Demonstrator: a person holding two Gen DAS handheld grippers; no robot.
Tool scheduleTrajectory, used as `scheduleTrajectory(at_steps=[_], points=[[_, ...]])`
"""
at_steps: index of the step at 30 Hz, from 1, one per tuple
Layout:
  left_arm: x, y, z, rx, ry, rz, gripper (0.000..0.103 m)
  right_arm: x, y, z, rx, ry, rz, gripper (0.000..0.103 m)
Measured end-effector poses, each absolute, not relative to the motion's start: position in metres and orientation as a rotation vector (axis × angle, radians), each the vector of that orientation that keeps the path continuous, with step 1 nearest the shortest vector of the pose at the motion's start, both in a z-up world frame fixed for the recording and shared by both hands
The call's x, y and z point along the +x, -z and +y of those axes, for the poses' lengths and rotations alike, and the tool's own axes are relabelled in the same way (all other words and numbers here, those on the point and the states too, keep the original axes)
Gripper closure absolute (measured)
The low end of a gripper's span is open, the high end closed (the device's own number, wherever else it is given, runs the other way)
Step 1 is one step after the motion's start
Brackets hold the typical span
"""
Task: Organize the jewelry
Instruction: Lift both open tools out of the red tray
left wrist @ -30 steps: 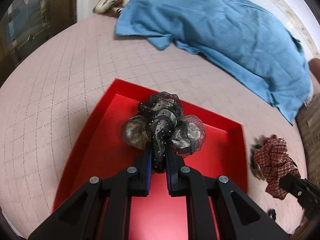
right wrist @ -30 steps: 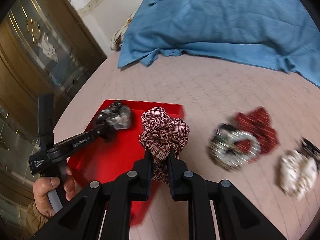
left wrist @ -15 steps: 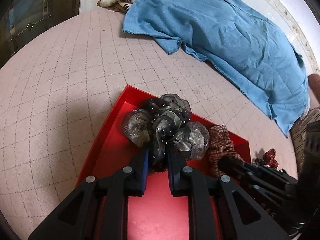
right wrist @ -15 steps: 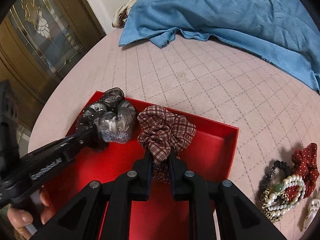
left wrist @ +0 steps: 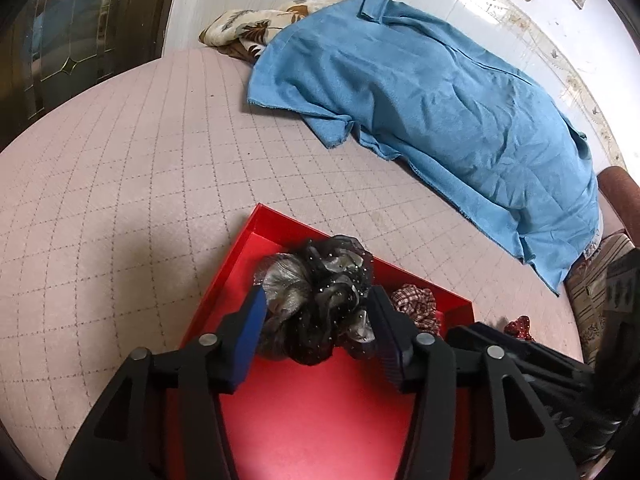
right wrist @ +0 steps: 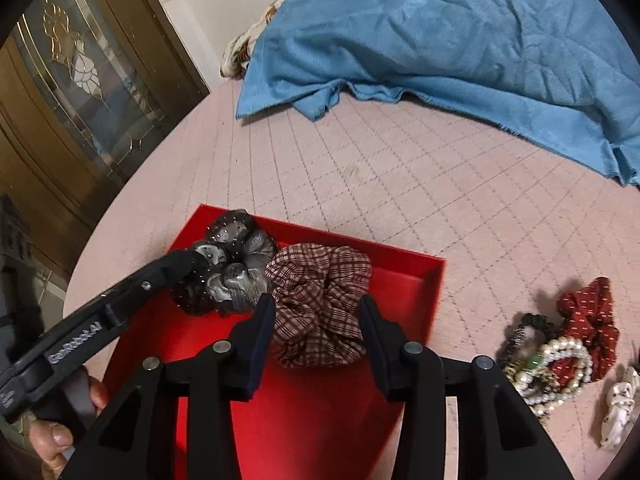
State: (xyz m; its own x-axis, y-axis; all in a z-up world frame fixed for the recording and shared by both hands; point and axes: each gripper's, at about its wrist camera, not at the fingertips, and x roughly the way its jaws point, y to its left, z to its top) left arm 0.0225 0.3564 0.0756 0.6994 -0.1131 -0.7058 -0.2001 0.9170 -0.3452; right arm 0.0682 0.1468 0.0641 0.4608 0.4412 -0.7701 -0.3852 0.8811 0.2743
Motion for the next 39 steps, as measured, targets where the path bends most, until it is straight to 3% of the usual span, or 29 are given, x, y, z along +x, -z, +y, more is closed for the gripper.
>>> scheduleTrajectory(at_steps=[9, 23, 39], points=[[0.002, -0.088, 0.335, -0.341, -0.065, 0.749, 0.050, 0.035, -0.086, 0.087, 0.108, -0.468, 0.927, 0.052], [-0.059, -0.117, 0.225, -0.267, 0.116, 0.805, 0.048, -0.044, -0.074, -0.116, 0.226, -0.213, 0.917, 0.046], [-0.066, -0.049, 0.071, -0.107, 0.297, 1.050, 0.047, -0.054, -0.032, -0.182, 0.367, -0.179, 0.906, 0.045]])
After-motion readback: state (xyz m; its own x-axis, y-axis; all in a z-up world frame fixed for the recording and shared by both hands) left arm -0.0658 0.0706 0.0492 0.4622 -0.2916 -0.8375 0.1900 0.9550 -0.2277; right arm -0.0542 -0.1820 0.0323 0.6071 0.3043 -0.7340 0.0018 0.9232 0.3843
